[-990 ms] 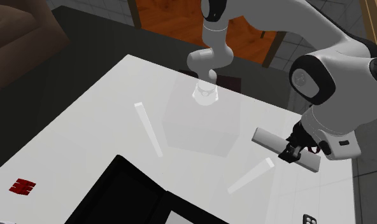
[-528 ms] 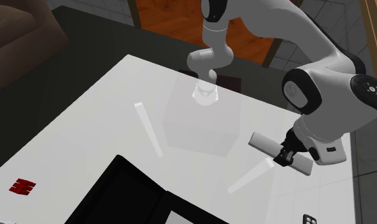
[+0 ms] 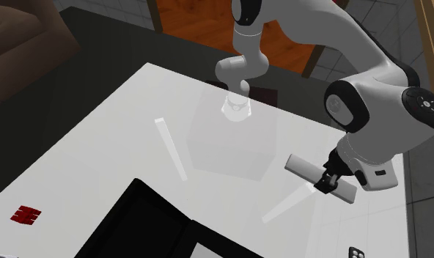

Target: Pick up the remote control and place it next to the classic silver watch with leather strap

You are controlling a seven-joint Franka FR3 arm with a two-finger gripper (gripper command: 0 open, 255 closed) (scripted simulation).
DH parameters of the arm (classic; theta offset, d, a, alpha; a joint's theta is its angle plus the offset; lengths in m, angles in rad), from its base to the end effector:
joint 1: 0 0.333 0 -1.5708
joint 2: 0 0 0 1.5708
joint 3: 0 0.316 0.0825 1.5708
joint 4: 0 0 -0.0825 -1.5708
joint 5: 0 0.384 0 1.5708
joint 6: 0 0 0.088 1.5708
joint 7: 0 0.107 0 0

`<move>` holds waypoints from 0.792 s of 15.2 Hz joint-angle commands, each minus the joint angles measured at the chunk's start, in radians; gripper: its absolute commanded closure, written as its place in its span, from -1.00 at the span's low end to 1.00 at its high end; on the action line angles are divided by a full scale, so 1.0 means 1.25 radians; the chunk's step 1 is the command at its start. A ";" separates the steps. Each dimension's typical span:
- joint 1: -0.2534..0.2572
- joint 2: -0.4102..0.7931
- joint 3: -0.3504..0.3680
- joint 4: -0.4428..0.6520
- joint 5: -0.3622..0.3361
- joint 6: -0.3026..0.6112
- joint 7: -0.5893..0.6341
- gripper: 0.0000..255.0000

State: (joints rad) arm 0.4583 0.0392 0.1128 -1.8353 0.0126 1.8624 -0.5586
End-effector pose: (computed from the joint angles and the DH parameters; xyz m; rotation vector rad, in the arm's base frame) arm 0.4816 0.3097 0.5015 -2.6428 -1.6679 0.0187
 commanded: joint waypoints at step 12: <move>-0.001 -0.002 -0.001 0.099 0.000 -0.101 0.000 -1.00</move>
State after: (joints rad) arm 0.4575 0.0344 0.1121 -1.7166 0.0128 1.7398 -0.5587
